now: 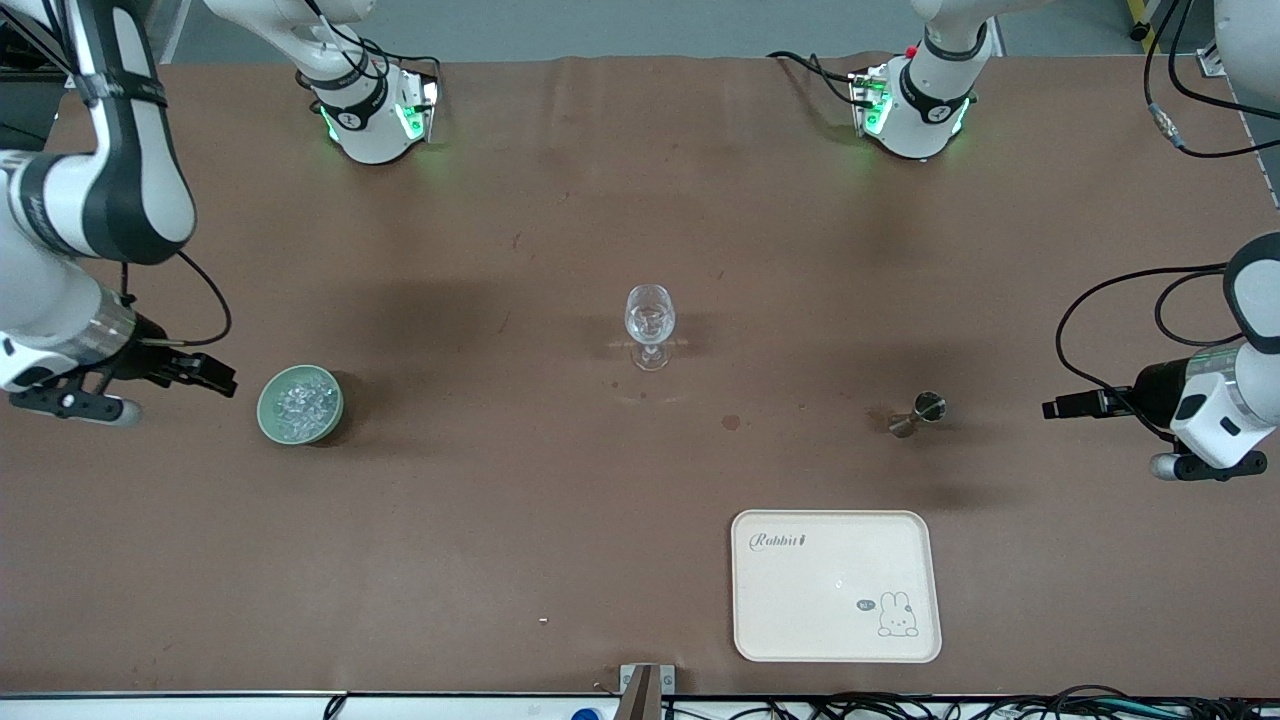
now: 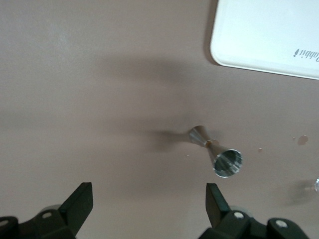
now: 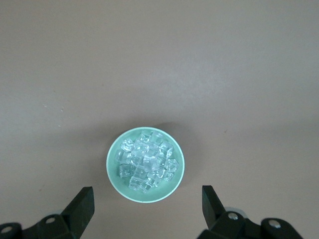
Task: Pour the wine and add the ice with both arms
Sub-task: 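Grasp ice with the right gripper while the left gripper grasps the jigger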
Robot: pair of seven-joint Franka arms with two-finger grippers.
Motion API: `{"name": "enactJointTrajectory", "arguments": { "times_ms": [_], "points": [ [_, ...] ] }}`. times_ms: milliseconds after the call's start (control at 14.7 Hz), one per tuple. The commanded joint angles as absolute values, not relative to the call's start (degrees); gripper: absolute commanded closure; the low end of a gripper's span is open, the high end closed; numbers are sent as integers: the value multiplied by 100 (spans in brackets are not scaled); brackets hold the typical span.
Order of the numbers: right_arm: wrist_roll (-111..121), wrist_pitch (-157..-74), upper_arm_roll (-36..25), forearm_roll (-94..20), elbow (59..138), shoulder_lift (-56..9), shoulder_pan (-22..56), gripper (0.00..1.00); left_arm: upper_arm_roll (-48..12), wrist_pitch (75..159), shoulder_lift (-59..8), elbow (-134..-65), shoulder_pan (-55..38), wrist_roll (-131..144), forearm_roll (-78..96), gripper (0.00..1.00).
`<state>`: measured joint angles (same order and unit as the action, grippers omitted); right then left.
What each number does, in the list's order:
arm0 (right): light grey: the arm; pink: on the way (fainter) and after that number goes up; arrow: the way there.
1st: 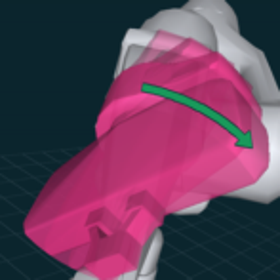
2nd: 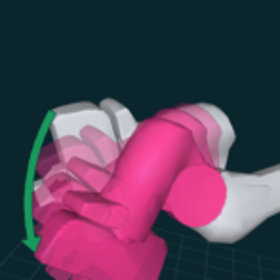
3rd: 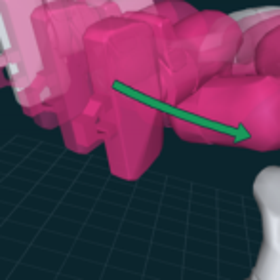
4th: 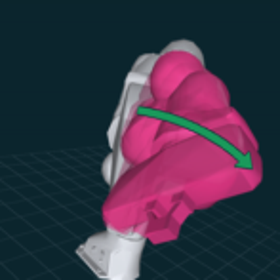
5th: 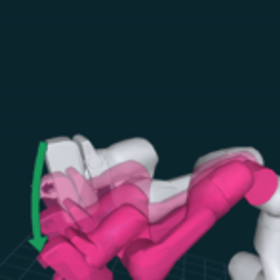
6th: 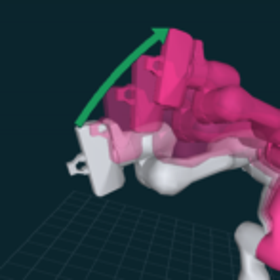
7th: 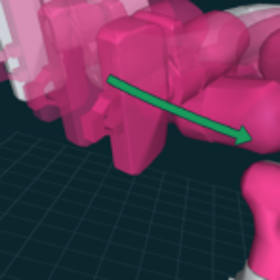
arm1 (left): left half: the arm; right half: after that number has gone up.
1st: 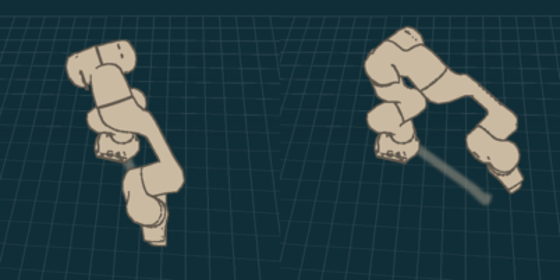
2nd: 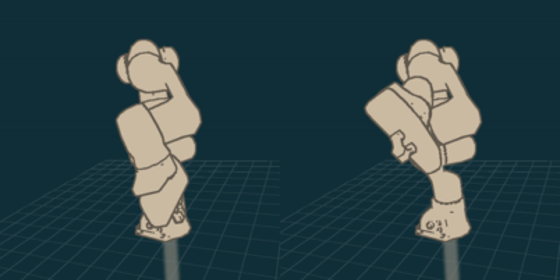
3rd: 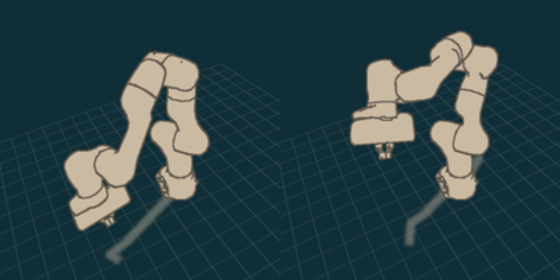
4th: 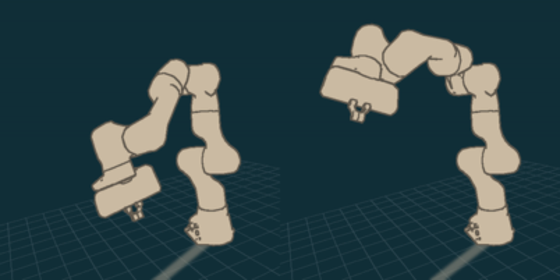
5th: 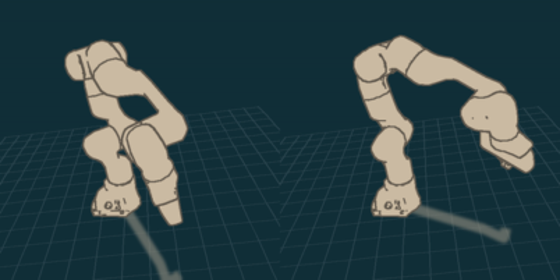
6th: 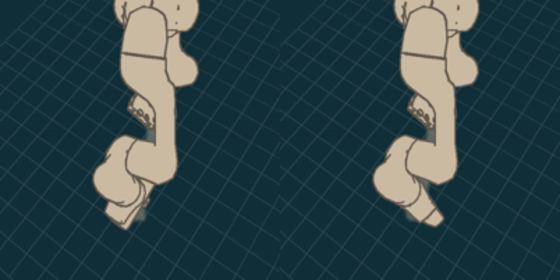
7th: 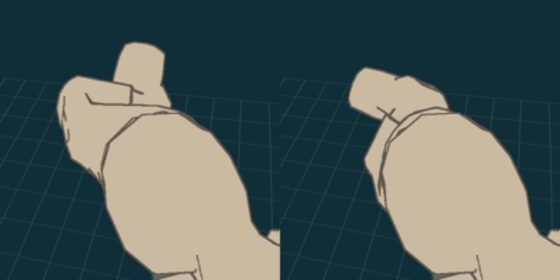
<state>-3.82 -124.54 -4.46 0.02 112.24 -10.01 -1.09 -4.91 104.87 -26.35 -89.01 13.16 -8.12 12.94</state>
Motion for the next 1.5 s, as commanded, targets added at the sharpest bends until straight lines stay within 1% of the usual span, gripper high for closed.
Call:
{"name": "enactJointTrajectory", "arguments": {
  "times_ms": [0,136,341,545,749,885,1022,1158,1430],
  "points": [
    [-316,-13137,-431,-79,11679,-1159,-106,5,-545,10503,-2733,-8807,1476,-1116,1677,0],
    [-316,-13542,-431,-79,11830,-1352,-79,5,-545,10503,-2760,-8815,1477,-1081,1837,0],
    [-325,-13789,-431,-79,11865,-1678,-79,5,-545,10494,-2856,-8850,1485,-740,2020,2],
    [-325,-13799,-422,-79,11926,-1793,-88,5,-545,10468,-2856,-8964,1433,479,2259,3],
    [-325,-13842,-422,-79,11962,-1898,-88,5,-554,10441,-2970,-9044,1433,1824,2643,0],
    [-334,-14184,-422,-79,12049,-2003,-70,5,-554,10441,-3067,-9018,1415,2816,2804,0],
    [-334,-14273,-422,-79,12094,-2065,-35,5,-571,10433,-3094,-9035,1354,3617,2830,0],
    [-334,-14291,-422,-79,12085,-2092,-35,5,-571,10433,-3199,-9018,1310,4067,2813,0],
    [-334,-14309,-422,-79,12094,-2179,-35,6,-571,10433,-3533,-8921,1406,4069,2961,0]
  ]
}}
